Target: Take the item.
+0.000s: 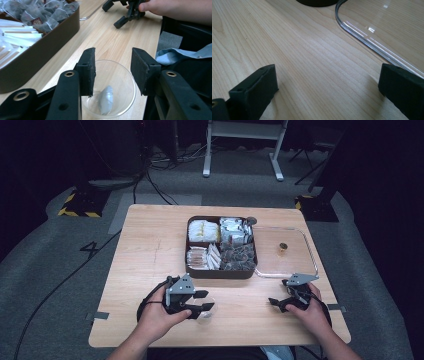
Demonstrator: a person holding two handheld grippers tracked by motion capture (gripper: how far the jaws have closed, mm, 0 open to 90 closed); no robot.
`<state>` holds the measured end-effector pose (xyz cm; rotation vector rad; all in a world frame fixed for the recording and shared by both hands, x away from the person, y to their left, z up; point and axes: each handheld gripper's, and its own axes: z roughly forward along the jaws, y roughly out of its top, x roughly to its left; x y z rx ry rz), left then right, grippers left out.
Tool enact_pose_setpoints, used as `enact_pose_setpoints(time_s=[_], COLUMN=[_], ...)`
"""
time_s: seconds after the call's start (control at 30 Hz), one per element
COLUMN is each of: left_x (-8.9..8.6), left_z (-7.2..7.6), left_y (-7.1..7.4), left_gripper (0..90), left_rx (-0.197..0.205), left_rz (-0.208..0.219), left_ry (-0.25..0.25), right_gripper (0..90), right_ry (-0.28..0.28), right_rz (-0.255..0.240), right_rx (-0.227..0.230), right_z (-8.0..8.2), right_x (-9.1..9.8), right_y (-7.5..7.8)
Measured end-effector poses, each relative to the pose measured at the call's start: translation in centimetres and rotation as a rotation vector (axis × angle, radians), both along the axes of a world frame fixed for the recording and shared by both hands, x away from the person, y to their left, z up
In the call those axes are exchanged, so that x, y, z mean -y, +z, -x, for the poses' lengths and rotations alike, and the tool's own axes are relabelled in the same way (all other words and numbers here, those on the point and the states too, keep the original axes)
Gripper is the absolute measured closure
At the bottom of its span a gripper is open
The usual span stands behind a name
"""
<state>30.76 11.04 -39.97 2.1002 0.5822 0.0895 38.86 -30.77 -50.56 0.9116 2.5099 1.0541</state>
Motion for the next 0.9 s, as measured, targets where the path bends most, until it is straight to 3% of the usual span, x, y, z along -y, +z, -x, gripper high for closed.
enact_pose_setpoints(time_s=[0.23,0.5,0.7,0.77,0.9], left_x=[-1.1,-4.2,-6.6,-7.6,-8.4], left_z=[-0.3,-0.6,-0.8,-0.9,-1.0], left_y=[0.5,1.1,0.7,0.2,-0.2], left_gripper=[47.2,42.4,39.8,38.1,35.1], left_rx=[0.038,0.082,0.086,0.091,0.091], left_rz=[-0.005,-0.031,-0.049,-0.074,-0.105], left_ry=[0.057,0.167,0.237,0.256,0.261], right_gripper=[2.2,2.2,2.2,2.2,2.2], right_ry=[0.0,-0.002,-0.002,-0.002,-0.003], right_rz=[0.0,0.0,0.001,0.001,0.0], right_rx=[0.0,0.001,0.001,0.001,0.0], right_z=[0.0,0.0,0.0,0.0,0.0], right_x=[0.0,0.0,0.0,0.0,0.0], right_y=[0.0,0.0,0.0,0.0,0.0])
